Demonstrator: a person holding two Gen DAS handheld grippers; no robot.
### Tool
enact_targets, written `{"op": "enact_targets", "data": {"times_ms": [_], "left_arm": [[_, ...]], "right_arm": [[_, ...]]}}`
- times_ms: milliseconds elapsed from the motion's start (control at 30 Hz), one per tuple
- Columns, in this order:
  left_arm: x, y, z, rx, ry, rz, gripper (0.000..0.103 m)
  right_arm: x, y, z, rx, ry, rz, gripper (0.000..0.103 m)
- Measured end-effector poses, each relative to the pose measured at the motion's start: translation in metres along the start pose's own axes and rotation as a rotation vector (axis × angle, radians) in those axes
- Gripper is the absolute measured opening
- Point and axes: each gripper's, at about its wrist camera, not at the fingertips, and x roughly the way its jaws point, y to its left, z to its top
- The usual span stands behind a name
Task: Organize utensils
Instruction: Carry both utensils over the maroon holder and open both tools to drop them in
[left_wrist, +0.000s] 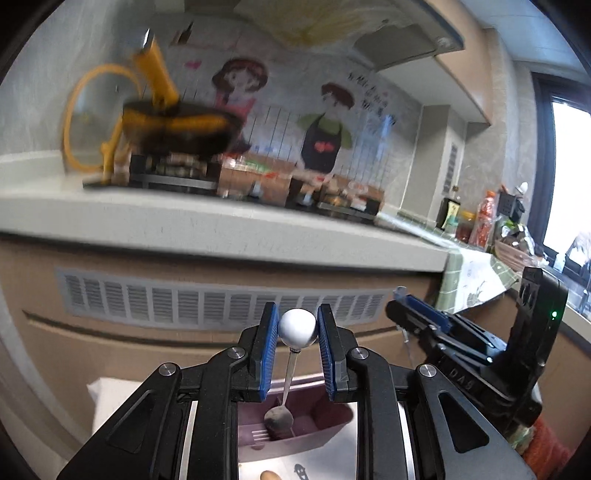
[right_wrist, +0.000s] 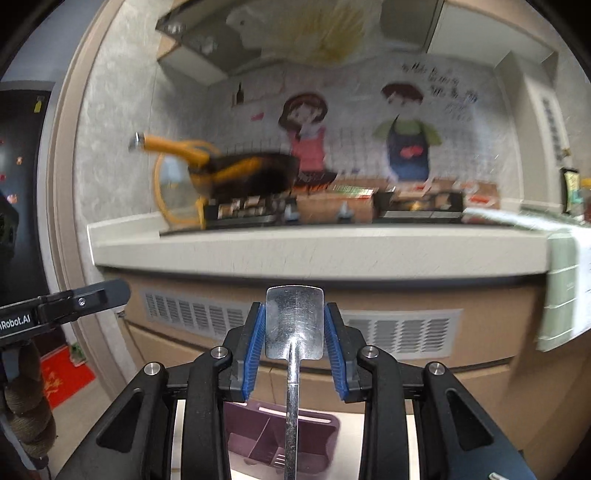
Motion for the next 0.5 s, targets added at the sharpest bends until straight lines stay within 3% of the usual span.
{"op": "enact_targets", "data": {"times_ms": [233,500], "left_arm": [[0.056,0.034,-0.026,-0.06,0.087,-0.011,0.022],[0.084,0.052,-0.045,-0.093,0.119,-0.008,0.022]], "right_arm": [[0.067,-0.004,-0.032,0.057,0.082,0.016,0.029],[0.102,0.004,-0.052,0.049,0.078,-0.007,0.029]]}}
